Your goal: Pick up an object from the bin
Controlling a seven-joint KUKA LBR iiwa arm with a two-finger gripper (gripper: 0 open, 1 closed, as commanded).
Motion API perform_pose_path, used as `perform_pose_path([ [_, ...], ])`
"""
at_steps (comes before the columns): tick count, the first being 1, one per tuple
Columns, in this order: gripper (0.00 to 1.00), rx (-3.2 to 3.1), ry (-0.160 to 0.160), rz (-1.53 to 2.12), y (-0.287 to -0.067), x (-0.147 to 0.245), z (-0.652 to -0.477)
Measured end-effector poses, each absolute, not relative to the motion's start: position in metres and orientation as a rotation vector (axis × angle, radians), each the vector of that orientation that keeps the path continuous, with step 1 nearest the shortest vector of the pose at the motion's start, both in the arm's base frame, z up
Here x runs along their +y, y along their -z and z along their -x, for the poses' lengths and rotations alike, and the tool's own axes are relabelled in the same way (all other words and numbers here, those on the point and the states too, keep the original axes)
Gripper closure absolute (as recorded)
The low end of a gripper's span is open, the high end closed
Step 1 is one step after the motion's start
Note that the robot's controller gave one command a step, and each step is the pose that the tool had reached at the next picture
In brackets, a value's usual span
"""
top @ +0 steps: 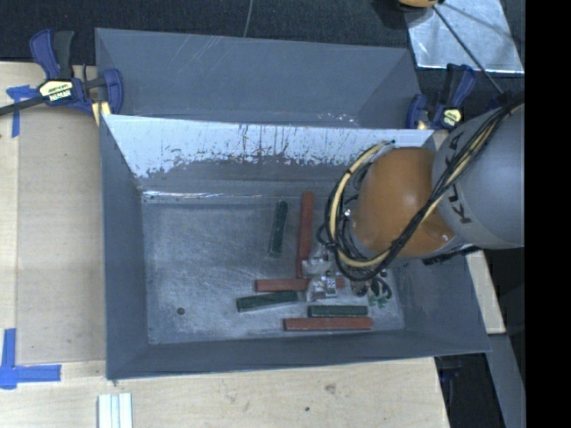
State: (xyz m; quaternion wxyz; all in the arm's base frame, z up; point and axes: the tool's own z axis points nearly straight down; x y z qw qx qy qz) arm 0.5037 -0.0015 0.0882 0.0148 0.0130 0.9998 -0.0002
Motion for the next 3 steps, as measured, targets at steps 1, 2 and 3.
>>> perform_pose_path([
  [1,1.0,3.112,0.0,-0.041,-0.0882,-0.0015,-0.5036],
  [2,1.0,3.123,0.001,-0.039,-0.0911,-0.0015,-0.5023],
  [3,1.0,3.134,0.001,-0.039,-0.0981,-0.0015,-0.502],
])
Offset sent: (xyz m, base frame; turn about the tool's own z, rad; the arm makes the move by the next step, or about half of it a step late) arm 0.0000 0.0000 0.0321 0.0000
